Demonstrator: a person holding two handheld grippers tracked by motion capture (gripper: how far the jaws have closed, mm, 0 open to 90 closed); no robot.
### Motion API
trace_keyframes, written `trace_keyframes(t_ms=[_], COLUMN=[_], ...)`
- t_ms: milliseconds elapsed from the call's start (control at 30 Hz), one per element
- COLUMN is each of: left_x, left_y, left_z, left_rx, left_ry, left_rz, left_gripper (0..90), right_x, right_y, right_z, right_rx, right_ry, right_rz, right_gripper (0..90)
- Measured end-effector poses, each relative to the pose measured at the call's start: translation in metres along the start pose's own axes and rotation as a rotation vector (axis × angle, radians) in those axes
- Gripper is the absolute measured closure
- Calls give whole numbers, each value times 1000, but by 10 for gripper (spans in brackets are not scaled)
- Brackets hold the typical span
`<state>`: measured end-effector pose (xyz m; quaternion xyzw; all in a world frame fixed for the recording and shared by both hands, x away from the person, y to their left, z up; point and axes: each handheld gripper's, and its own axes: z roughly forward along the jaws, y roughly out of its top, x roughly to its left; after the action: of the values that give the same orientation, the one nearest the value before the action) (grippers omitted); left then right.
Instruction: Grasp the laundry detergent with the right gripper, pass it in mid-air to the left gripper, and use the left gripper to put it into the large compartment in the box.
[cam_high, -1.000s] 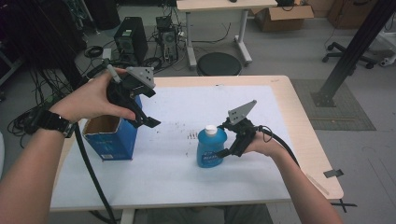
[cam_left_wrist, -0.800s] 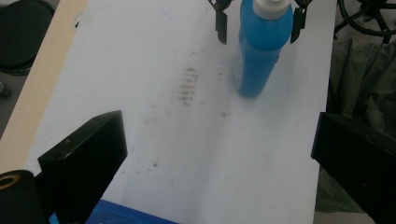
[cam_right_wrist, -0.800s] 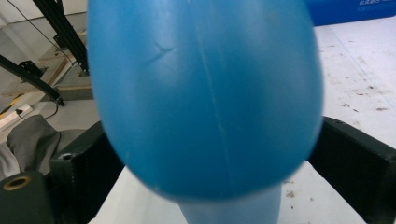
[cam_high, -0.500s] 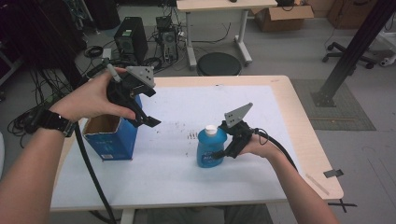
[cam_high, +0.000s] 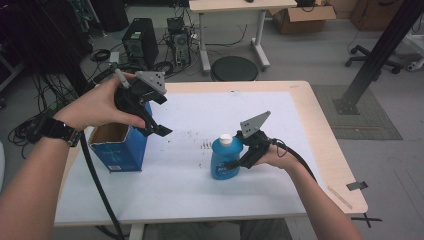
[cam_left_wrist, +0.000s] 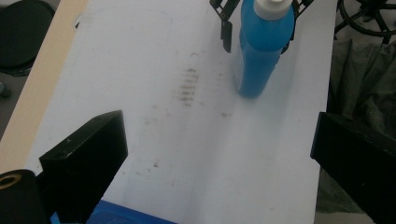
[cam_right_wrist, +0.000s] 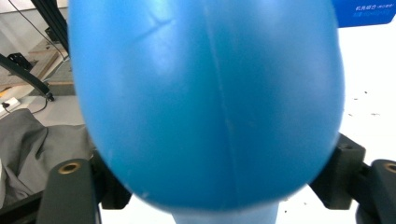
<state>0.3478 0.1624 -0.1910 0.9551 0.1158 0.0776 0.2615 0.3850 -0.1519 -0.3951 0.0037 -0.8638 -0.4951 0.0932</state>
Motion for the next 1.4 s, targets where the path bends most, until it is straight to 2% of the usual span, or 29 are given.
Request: trace_keyframes(t_ms=[333, 533, 867, 1400], left_x=[0, 0, 1, 0], left_y=[2, 1, 3, 8], left_z=[0, -1, -1, -3], left_rx=[4, 2, 12, 18], left_ry=[0, 1, 1, 1], left_rz=[5, 2, 9, 15], left_gripper=[45, 45, 46, 46], right_x=[1, 1, 2, 2], right_y=[0, 1, 2, 11], right_z=[-1, -2, -3, -2], right_rx=[4, -5, -16, 35], right_ry=[-6, 12, -4, -23], right_rz=[-15, -30, -27, -8], right_gripper=[327, 389, 408, 420])
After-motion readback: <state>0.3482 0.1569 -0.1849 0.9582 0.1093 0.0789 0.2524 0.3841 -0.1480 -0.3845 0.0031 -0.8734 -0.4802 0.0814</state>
